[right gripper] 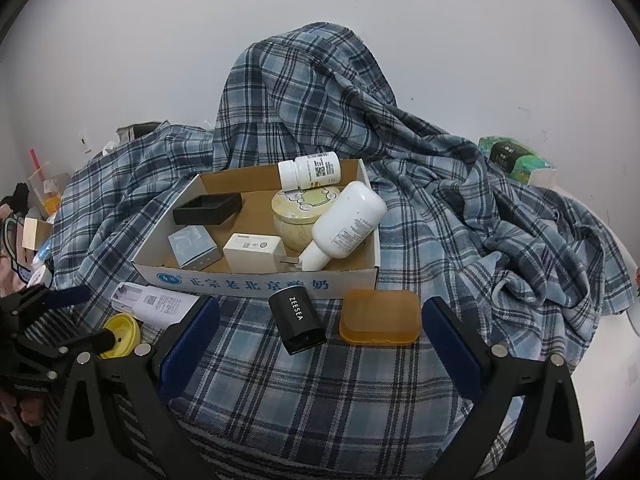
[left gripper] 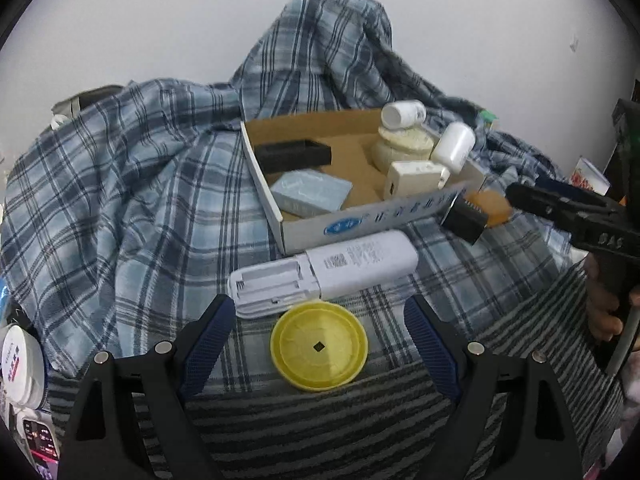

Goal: Organize rigid objects
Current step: 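Move left tool to the yellow round lid and grasp it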

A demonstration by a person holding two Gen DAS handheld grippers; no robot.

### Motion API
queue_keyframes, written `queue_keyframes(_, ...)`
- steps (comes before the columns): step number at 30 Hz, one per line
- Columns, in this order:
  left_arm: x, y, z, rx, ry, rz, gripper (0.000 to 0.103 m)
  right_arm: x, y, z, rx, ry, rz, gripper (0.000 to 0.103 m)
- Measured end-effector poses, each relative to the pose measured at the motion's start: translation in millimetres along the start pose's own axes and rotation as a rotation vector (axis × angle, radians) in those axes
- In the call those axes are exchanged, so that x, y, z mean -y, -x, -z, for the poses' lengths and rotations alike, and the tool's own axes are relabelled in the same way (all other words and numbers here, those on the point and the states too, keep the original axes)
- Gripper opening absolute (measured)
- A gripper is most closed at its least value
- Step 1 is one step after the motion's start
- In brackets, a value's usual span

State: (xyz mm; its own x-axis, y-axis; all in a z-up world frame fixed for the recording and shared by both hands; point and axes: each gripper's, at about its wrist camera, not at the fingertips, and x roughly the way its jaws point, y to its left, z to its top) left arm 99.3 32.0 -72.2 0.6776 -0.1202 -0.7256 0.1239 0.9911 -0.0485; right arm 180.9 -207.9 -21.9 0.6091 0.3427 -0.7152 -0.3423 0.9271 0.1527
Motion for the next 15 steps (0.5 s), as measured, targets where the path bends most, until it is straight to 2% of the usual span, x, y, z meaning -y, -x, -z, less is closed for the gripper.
queue_keyframes(6, 1, -19, 3, -0.083, 0.002, -0.02, 0.088, 2, 0, 1, -0.007, -0.007, 0.003, 0.101)
queue_keyframes(10, 0, -29, 4, -0.131, 0.002, 0.011, 0.088, 1, 0, 1, -0.008, 0.0, 0.012, 0.101)
queue_keyframes(12, -1, -31, 4, -0.145, 0.004, 0.007, 0.078, 1, 0, 1, -0.008, 0.0, 0.013, 0.101)
queue_keyframes(13, 0, -32, 4, -0.151, 0.004, 0.007, 0.07, 1, 1, 1, -0.007, 0.0, 0.014, 0.101)
queue_keyframes(15, -1, -36, 5, -0.172, 0.006, 0.004, 0.064, 1, 1, 1, -0.005, 0.0, 0.016, 0.101)
